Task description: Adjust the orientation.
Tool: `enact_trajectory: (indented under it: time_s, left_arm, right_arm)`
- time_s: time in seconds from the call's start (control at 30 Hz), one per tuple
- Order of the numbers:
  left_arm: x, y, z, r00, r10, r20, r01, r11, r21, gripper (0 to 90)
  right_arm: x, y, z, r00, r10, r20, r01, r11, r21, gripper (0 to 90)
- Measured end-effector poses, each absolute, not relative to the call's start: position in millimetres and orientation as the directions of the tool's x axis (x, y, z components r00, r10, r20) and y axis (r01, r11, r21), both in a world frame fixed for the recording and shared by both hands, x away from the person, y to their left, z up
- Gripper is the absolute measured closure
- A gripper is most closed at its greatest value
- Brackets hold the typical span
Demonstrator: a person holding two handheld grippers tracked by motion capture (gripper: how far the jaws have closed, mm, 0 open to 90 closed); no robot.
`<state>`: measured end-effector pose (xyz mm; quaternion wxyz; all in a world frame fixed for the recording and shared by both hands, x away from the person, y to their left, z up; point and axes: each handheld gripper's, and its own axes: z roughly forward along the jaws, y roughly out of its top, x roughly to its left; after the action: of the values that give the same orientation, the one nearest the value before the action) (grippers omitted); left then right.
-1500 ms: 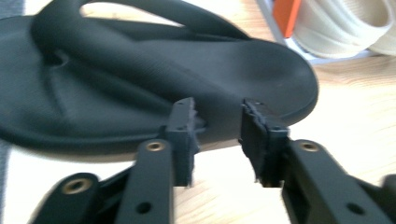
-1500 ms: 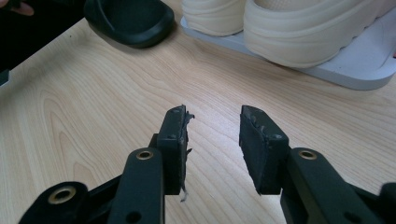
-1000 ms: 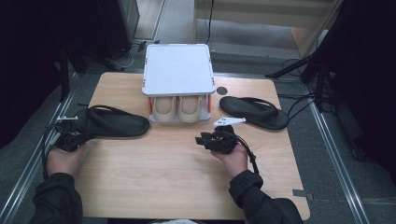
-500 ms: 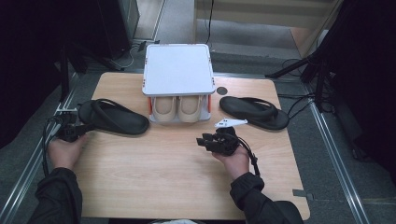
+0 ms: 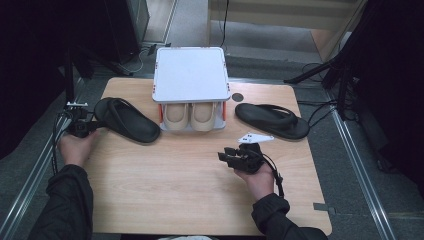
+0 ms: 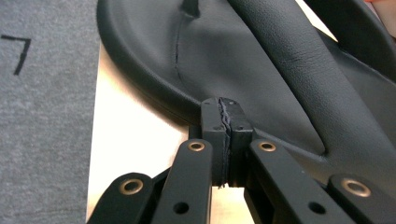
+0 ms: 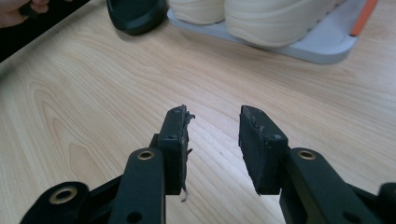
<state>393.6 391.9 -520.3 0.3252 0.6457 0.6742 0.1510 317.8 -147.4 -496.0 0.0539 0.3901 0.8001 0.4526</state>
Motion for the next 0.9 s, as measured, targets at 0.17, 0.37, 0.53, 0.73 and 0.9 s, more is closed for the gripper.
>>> enact_trajectory:
  time_s: [0.17,0.37,0.53,0.73,0.9]
  left_arm:
    - [409,389,-520,0.055,0.967,-0.248,0.773,0.116,0.624,89.7]
    - [425,383,-521,0.055,0.967,-0.248,0.768,0.118,0.63,88.6]
    - [431,380,-521,0.076,0.96,-0.27,0.775,0.114,0.622,88.1]
    - [428,379,-513,0.076,0.957,-0.279,0.775,0.119,0.62,79.0]
    - [422,372,-498,0.093,0.956,-0.279,0.767,0.11,0.632,64.3]
  right_arm:
    - [312,-156,-497,-0.668,0.695,0.266,0.586,0.27,0.764,63.4]
    - [305,-165,-497,-0.647,0.714,0.267,0.591,0.25,0.767,63.5]
    - [303,-168,-498,-0.641,0.721,0.264,0.591,0.244,0.769,63.6]
    - [304,-168,-498,-0.641,0.721,0.263,0.59,0.243,0.77,63.6]
    - [306,-169,-498,-0.643,0.72,0.261,0.588,0.245,0.771,63.5]
